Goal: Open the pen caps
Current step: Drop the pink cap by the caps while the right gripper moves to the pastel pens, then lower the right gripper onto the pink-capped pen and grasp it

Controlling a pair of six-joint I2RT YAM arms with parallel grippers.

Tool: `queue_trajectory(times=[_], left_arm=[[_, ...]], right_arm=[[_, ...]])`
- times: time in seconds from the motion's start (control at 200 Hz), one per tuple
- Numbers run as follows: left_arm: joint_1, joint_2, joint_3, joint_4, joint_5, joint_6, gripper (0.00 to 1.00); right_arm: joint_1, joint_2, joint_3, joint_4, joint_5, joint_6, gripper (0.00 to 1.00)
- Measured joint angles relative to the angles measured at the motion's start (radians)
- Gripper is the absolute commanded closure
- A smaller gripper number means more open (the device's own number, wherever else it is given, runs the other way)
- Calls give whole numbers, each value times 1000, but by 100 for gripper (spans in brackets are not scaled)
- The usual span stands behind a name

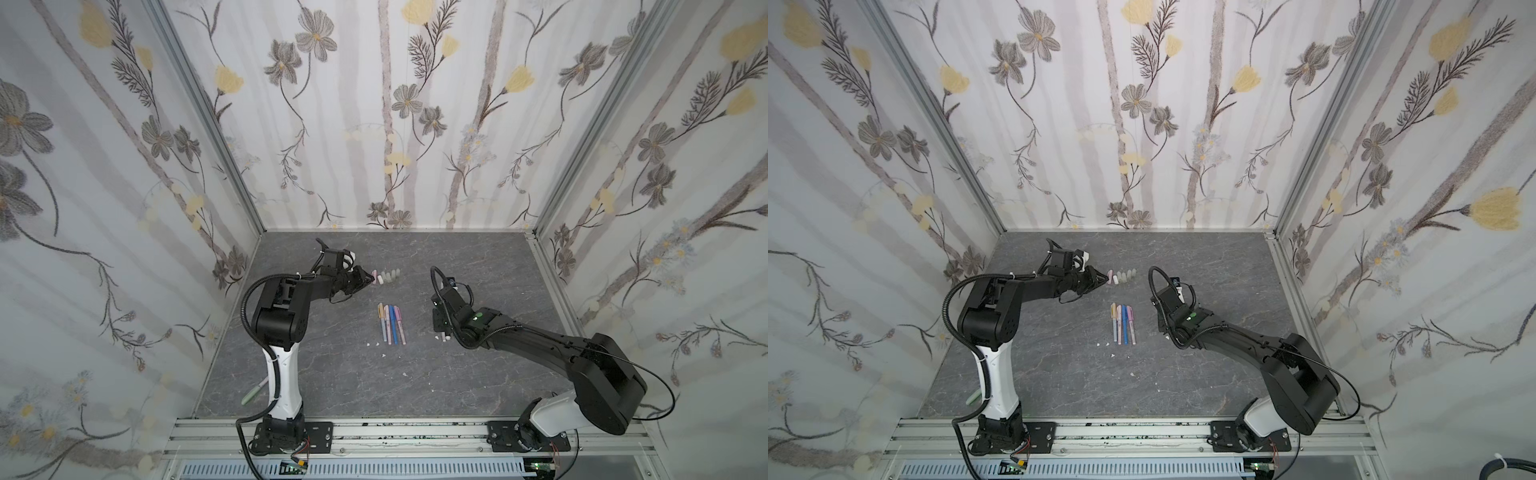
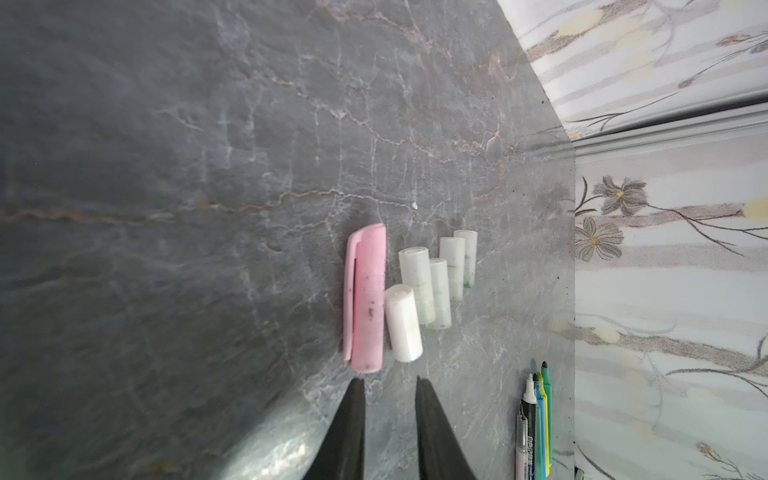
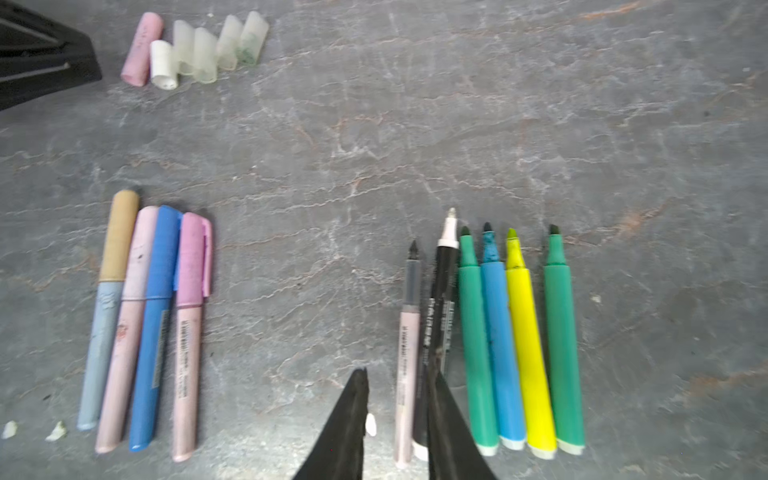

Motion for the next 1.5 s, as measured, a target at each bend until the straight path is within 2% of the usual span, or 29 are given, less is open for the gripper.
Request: queue_trajectory(times=[0.375, 0.58, 1.194, 1.504], left_arm=[[24, -195, -76, 3, 32, -19, 79], [45, -274, -121, 2, 34, -18, 79], [69, -298, -175, 10, 50, -6, 79], [71, -300, -180, 24, 62, -7, 79]], right_arm=[[128, 176, 125, 33, -114, -4, 68], [170, 285, 195, 29, -120, 16, 68], [178, 407, 277, -5, -116, 29, 70], [178, 435, 286, -19, -109, 29, 78]])
